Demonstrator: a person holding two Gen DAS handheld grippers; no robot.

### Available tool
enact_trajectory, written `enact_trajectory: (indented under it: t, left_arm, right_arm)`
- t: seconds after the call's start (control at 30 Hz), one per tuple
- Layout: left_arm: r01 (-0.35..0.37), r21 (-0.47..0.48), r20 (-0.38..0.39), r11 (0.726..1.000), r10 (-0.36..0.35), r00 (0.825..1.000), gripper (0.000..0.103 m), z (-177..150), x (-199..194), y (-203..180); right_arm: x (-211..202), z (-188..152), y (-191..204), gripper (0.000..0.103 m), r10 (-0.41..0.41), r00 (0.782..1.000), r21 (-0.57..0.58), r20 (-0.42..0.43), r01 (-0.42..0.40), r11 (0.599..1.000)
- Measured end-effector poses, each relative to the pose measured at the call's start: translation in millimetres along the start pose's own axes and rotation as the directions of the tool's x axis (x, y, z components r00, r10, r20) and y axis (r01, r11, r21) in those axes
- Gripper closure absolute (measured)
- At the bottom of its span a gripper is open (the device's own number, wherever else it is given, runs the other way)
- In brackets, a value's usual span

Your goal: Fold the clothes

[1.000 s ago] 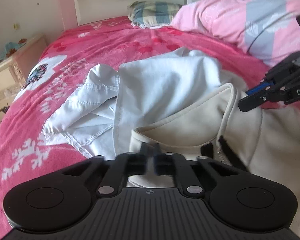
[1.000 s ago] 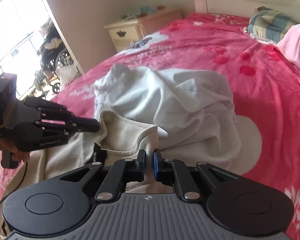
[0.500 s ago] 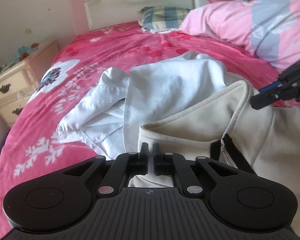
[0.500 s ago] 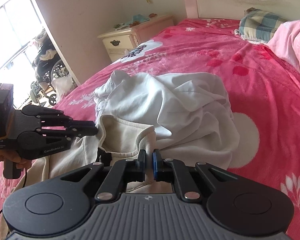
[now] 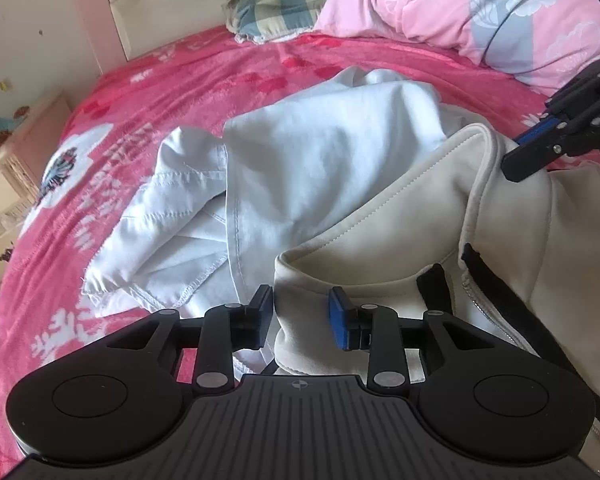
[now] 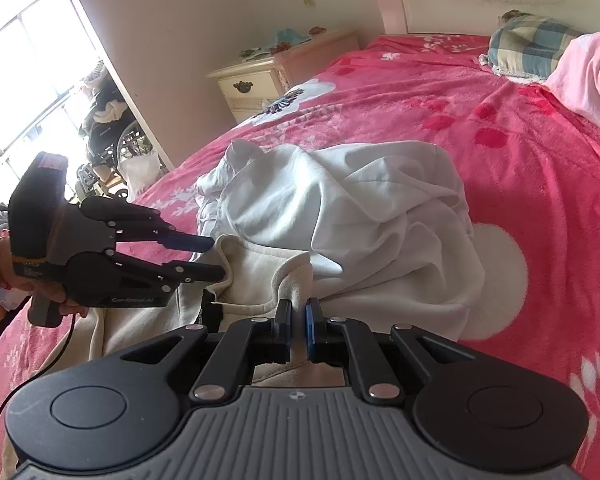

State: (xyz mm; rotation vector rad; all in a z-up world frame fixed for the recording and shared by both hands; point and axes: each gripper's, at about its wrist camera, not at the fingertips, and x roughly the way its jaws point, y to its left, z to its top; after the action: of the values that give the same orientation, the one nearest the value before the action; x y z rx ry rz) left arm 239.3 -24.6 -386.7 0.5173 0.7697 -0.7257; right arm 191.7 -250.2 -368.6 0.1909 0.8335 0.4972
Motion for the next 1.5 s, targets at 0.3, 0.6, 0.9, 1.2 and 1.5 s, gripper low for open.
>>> enact_trajectory:
  t: [0.3, 0.6, 0.9, 1.2, 1.5]
  left_arm:
    - [0.041, -0.023, -0.043, 0.999, -0.042, 0.998, 0.066, 3, 10, 7]
    - [0.041, -0.007, -0.038, 0.999, -0.041, 0.998, 0.086, 5, 6, -3]
    - [-0.024, -0.058, 0.041, 0.998, 0.027, 0.999, 0.097, 4, -25, -11]
    - [-0.053, -0.057, 0.14, 0.997, 0.061, 0.988, 0.099, -8, -82, -22]
    - [0.028, -0.156, 0.294, 0.987, 0.019, 0.956, 0.1, -38, -171, -49]
  right_arm:
    - [5, -1, -3, 0.094, 0.006, 1.0, 0.015, -0.001, -0.006, 1.0]
    - [0, 0, 4, 0.095, -0.012, 1.0, 0.008, 0.009, 0.012, 1.0]
    - [-16, 1, 19, 0.095, -0.037, 0.999, 0.005, 0.039, 0.037, 0.999]
    - [-53, -12, 43, 0.096, -0.02, 0.993, 0.015, 0.112, 0.018, 1.0]
    - [-116, -49, 90, 0.096, 0.031, 0.983, -0.037, 0.179, -0.025, 0.999]
